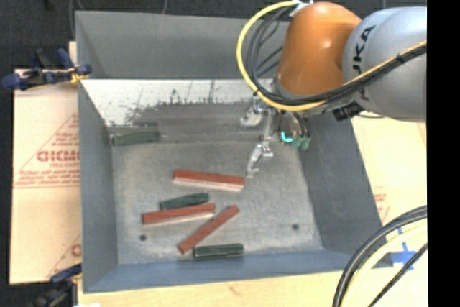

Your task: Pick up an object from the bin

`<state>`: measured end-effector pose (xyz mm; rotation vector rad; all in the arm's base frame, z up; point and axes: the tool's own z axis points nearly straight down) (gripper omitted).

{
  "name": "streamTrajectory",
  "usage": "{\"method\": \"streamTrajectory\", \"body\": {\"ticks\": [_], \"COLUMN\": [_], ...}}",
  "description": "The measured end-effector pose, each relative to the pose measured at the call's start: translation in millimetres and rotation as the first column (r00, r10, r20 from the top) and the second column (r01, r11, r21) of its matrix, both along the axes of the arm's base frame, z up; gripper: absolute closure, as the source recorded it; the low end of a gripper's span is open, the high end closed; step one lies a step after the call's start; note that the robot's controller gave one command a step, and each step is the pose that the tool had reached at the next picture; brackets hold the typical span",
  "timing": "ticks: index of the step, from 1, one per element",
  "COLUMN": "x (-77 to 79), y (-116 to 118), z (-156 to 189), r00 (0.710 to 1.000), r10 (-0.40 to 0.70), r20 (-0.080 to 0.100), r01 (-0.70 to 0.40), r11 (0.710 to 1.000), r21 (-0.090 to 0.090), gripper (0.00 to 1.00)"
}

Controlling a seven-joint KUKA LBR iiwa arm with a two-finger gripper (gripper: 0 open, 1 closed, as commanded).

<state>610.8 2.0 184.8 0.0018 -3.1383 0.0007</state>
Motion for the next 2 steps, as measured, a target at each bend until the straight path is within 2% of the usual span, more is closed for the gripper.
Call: {"method": "streamTrajectory", "body": {"ticks": [1,2], "x": [1.5,-2.2], "y": [0.0,-7.3], "z": [4.9,-49.7], "r00": [1.000,1.000], "r10": [0.000,-0.013], "r20": [0.008,0.014], "r01": [0.000,0.013], "r11": [1.000,1.000], "r21": [0.000,0.001], "gripper": [0.00,0.00]}}
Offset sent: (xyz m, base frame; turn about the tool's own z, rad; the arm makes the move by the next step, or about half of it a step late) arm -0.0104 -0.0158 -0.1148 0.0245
